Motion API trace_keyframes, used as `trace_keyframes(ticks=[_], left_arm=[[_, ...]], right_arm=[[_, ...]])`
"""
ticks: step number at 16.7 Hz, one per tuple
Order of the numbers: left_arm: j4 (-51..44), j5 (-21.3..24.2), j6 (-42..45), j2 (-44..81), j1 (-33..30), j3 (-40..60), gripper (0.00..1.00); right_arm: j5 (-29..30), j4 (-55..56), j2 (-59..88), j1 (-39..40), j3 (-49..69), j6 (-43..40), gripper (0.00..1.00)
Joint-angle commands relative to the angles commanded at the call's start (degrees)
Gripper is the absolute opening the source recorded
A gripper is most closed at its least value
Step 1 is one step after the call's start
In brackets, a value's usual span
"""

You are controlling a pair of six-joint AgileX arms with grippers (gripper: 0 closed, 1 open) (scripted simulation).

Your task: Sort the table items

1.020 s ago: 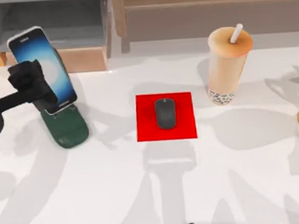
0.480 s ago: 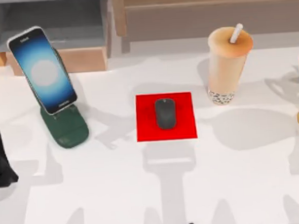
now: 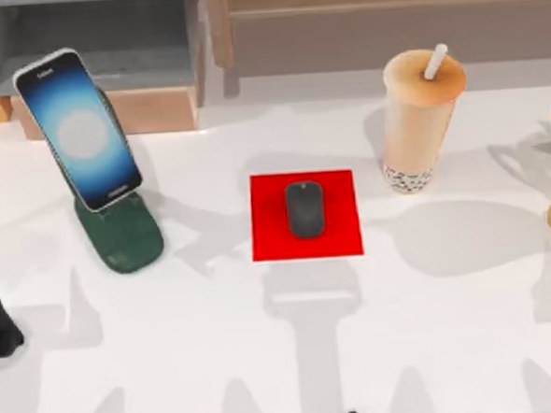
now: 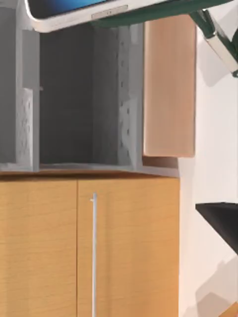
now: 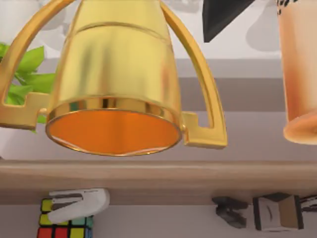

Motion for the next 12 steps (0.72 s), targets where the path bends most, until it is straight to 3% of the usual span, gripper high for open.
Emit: trace_keyframes(ticks=[6, 12], left_arm=[[0.00, 0.00, 0.00, 0.00, 0.00, 0.00, 1.00], [0.00, 0.00, 0.00, 0.00, 0.00, 0.00, 1.00]], right_arm=[[2.06, 6.23, 8.53, 5.45, 1.58, -0.15, 1.00], [8.55, 24.10, 34.50, 18.46, 7.23, -0.42, 1.00]])
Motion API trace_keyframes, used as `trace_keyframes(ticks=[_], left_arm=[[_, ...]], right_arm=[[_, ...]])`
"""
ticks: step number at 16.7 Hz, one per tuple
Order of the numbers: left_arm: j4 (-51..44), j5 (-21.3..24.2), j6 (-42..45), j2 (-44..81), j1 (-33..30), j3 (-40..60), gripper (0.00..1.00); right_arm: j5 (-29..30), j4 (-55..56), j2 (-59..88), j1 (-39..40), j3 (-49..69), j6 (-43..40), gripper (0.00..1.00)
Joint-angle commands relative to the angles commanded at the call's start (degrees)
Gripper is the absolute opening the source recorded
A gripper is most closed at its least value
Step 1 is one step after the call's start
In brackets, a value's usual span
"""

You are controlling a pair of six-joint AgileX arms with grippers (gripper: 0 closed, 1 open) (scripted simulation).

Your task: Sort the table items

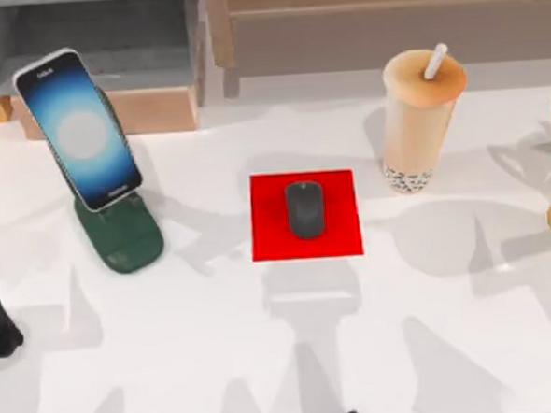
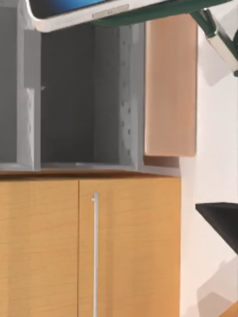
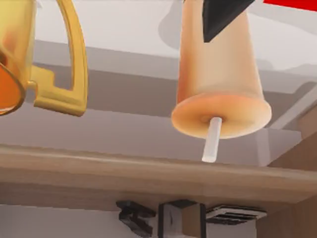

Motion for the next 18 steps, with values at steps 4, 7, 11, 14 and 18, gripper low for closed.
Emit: trace_keyframes(ticks=[4, 7, 11, 14, 18], left_arm=[[0.00, 0.00, 0.00, 0.00, 0.00, 0.00, 1.00], [0.00, 0.00, 0.00, 0.00, 0.00, 0.00, 1.00], [0.00, 0.00, 0.00, 0.00, 0.00, 0.00, 1.00], [0.00, 0.00, 0.00, 0.00, 0.00, 0.00, 1.00], [0.00, 0.00, 0.00, 0.00, 0.00, 0.00, 1.00]], right_arm=[[6.13, 15.00, 22.97, 8.31, 5.44, -0.04, 1.00], [11.41, 26.56, 41.08, 12.83, 10.03, 0.05, 1.00], [18.71, 41.10, 63.41, 15.76, 16.72, 0.22, 1.00], [23.57, 50.53, 76.80, 16.31, 22.02, 0.33, 1.00], [27.79, 59.60, 87.42, 16.45, 28.58, 0.34, 1.00]])
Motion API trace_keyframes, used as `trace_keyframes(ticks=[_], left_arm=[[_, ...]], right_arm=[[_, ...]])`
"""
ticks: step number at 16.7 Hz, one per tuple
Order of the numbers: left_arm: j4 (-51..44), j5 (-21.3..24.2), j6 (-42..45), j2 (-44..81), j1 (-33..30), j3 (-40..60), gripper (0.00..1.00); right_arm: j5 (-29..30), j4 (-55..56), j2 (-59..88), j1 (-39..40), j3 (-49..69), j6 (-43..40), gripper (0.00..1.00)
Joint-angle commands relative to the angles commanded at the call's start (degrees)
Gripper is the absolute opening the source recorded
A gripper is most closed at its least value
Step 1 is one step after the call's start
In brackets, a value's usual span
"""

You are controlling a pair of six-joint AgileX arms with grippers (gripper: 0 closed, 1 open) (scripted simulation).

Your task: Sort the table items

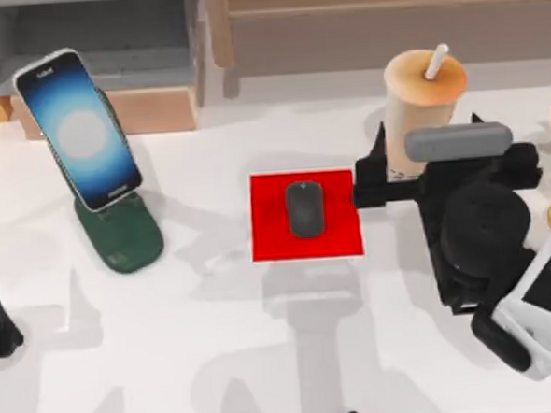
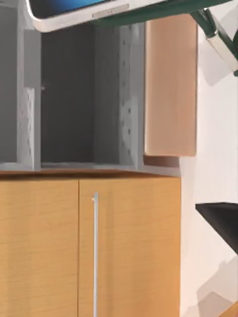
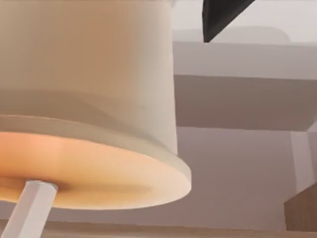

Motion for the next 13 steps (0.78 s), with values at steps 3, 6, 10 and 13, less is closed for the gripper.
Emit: trace_keyframes(ticks=[3, 6, 10, 13], left_arm=[[0.00, 0.00, 0.00, 0.00, 0.00, 0.00, 1.00], [0.00, 0.00, 0.00, 0.00, 0.00, 0.00, 1.00], [0.00, 0.00, 0.00, 0.00, 0.00, 0.00, 1.00], [0.00, 0.00, 0.00, 0.00, 0.00, 0.00, 1.00]], right_arm=[[0.95, 2.24, 2.22, 0.03, 1.90, -0.03, 1.00], [0.95, 2.24, 2.22, 0.03, 1.90, -0.03, 1.00], [-0.09, 1.02, 2.73, -0.99, 3.66, -0.03, 1.00], [-1.53, -0.94, 3.97, -2.47, 6.94, -0.07, 1.00]])
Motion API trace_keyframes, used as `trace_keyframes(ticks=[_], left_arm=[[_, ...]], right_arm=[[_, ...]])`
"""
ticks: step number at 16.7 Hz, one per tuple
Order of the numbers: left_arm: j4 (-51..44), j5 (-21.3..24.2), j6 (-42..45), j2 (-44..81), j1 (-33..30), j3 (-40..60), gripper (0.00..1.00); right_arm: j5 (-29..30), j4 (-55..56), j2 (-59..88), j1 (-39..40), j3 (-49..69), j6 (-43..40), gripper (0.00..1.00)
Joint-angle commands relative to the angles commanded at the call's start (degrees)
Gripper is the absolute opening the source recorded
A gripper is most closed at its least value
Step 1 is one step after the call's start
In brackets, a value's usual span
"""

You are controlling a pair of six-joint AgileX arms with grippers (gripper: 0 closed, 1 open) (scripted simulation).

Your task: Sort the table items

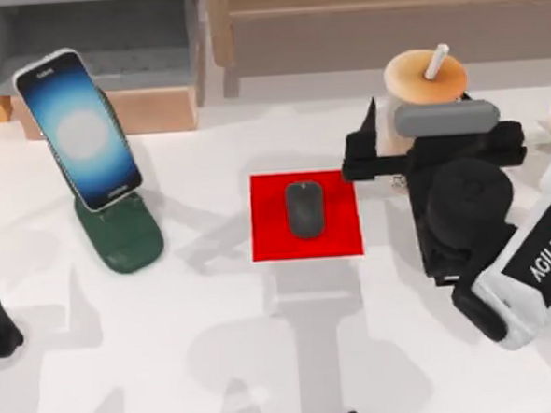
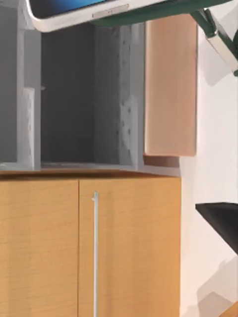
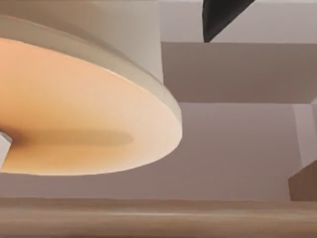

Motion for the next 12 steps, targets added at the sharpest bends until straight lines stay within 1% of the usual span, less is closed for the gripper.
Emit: trace_keyframes(ticks=[5, 12], left_arm=[[0.00, 0.00, 0.00, 0.00, 0.00, 0.00, 1.00], [0.00, 0.00, 0.00, 0.00, 0.00, 0.00, 1.00]], right_arm=[[-0.51, -0.69, 0.43, -0.52, 1.09, -0.01, 1.00], [-0.51, -0.69, 0.43, -0.52, 1.09, -0.01, 0.47]])
